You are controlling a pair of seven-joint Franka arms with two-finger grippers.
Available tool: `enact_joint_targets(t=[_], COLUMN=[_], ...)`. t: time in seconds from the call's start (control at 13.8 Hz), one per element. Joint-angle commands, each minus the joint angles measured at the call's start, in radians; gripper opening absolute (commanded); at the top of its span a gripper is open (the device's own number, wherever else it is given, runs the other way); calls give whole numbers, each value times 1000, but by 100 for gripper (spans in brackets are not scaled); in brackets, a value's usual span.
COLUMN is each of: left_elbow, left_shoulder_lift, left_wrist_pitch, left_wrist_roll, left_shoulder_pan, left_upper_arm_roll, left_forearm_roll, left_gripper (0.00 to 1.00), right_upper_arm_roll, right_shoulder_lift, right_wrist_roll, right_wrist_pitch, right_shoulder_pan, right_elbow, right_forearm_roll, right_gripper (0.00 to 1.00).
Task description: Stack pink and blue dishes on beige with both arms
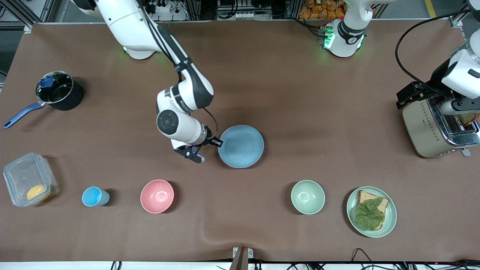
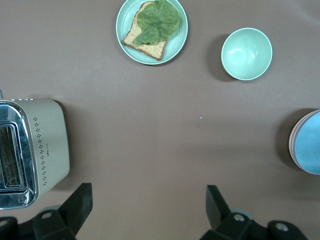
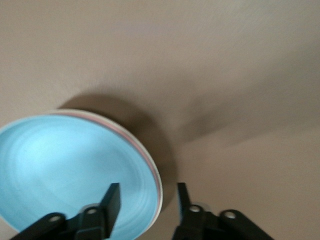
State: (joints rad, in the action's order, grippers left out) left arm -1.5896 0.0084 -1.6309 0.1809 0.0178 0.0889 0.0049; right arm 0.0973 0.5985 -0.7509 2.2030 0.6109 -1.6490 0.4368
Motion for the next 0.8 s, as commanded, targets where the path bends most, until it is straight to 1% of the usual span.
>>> enact_joint_targets(t=[0.0,0.07,0.14,0.22,0.36,0.51,0.58,0.65,0.72], left_elbow=[-3,-3,-3,-3,3,13,13,13,13], left_shoulder_lift=[5,7,5,5,5,5,2,2,2], left_wrist_pitch=[-9,-15,-15,-15,-15,-7,-3,-1,2], left_wrist_roll=[-5,-5,-3,-3,-17,-17,-17,-17,-15], left_shoulder_pan=[-15,-15,-15,-16,-24,-26,-26,-24,-22], left_upper_arm_roll=[15,15,17,17,15,15,15,17,17], left_forearm_roll=[-16,-16,-17,-17,-17,-19,-19,-19,-19], left_gripper=[100,100,100,100,100,100,100,100,100], right_upper_arm_roll=[28,48,58,62,78,84,84,84,84], right_shoulder_lift=[-77,-98,-117,-140,-164,-207,-235,-259,-285], right_wrist_roll=[19,68,137,230,452,635,675,685,686], right_wrist_pitch=[-80,-126,-162,-186,-239,-244,-247,-267,-296], right_shoulder_pan=[-16,-32,-61,-97,-201,-296,-318,-332,-341], right_elbow=[-14,-17,-14,-18,-31,-78,-92,-94,-94], right_forearm_roll=[-109,-169,-187,-191,-211,-220,-233,-265,-315], right_gripper=[100,100,100,100,100,100,100,100,100])
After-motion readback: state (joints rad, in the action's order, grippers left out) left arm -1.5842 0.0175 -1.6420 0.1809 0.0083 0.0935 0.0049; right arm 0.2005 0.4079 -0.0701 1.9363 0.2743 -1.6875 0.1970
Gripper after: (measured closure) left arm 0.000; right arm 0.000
